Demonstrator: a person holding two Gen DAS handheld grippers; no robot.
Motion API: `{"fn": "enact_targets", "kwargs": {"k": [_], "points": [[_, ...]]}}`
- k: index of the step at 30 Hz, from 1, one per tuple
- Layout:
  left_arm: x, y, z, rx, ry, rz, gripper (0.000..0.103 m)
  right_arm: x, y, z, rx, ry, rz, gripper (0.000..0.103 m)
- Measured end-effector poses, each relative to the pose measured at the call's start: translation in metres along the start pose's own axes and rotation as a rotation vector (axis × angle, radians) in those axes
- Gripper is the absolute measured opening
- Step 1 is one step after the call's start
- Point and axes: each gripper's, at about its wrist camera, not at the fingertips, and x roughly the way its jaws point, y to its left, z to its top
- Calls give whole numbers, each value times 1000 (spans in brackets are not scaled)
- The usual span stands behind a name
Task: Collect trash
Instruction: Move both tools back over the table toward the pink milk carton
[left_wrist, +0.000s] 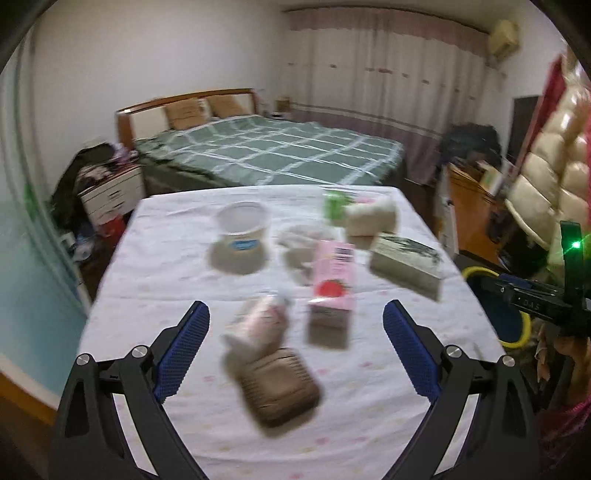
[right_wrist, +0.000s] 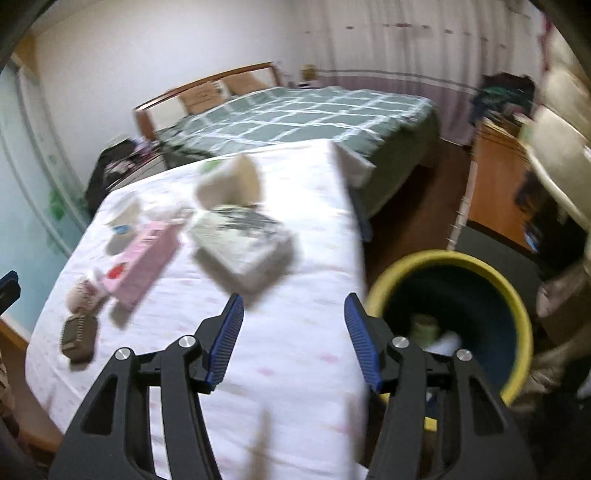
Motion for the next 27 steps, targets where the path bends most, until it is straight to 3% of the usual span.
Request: {"fn": "enact_targets", "kwargs": {"k": [5,7,13,18,27], "points": [[-18,40,-4,-50,-35,79,94,16,77,12,-72,3,97,55],[-24,51,-4,-64,-51,100,95,20,107,11,-96,0,135,60],[-26,61,-5,-69,-54,111,97,53,183,10,-155,27,181,65],[-18,62,-12,-74,-29,88,97,74,205,7,-138,64,156,65],[-3,64,-16,-88,-1,65,97,106,204,0,-118,123,91,65]]}}
